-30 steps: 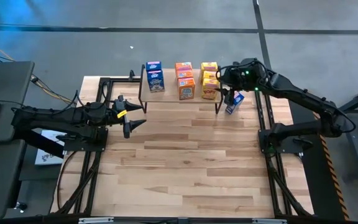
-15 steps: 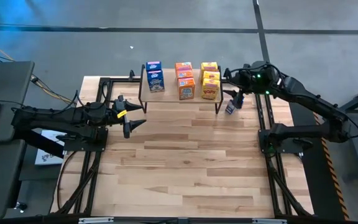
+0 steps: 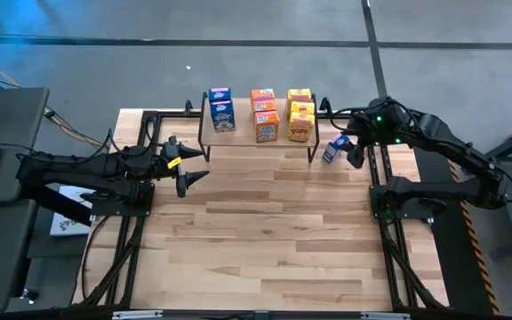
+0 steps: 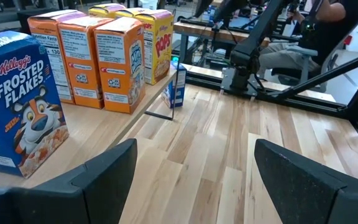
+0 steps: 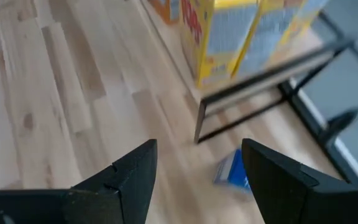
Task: Stack cereal on shelf
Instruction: Put the blue cereal box aligned with the other blue cereal boxes on the shelf
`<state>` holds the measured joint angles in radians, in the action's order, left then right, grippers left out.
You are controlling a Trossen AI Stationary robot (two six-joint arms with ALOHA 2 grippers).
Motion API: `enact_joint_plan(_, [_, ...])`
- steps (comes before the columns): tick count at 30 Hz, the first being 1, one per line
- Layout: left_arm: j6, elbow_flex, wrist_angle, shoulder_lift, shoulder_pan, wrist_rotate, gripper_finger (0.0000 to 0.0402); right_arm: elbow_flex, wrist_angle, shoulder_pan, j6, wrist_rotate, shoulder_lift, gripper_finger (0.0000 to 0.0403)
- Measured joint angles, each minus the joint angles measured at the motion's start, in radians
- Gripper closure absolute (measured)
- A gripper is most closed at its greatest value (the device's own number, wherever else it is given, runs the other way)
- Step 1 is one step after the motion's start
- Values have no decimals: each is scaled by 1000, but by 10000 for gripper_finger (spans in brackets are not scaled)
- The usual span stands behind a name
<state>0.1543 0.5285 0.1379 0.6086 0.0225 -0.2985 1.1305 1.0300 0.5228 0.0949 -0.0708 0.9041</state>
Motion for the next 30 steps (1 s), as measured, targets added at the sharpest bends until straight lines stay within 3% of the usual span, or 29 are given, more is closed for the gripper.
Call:
enact_joint_plan(7, [0, 0, 0, 0, 0, 0, 85, 0, 156, 0, -53, 28, -2, 175])
enact_joint_plan(13, [0, 0, 0, 0, 0, 0, 85, 0, 163, 0, -130, 147, -1, 175])
enact_joint_plan(20, [0, 0, 0, 0, 0, 0, 85, 0, 163, 0, -531, 311, -1, 175])
enact_joint_plan(30, [0, 0, -7, 0, 0, 0, 85, 0, 163, 0, -859, 299, 0, 175])
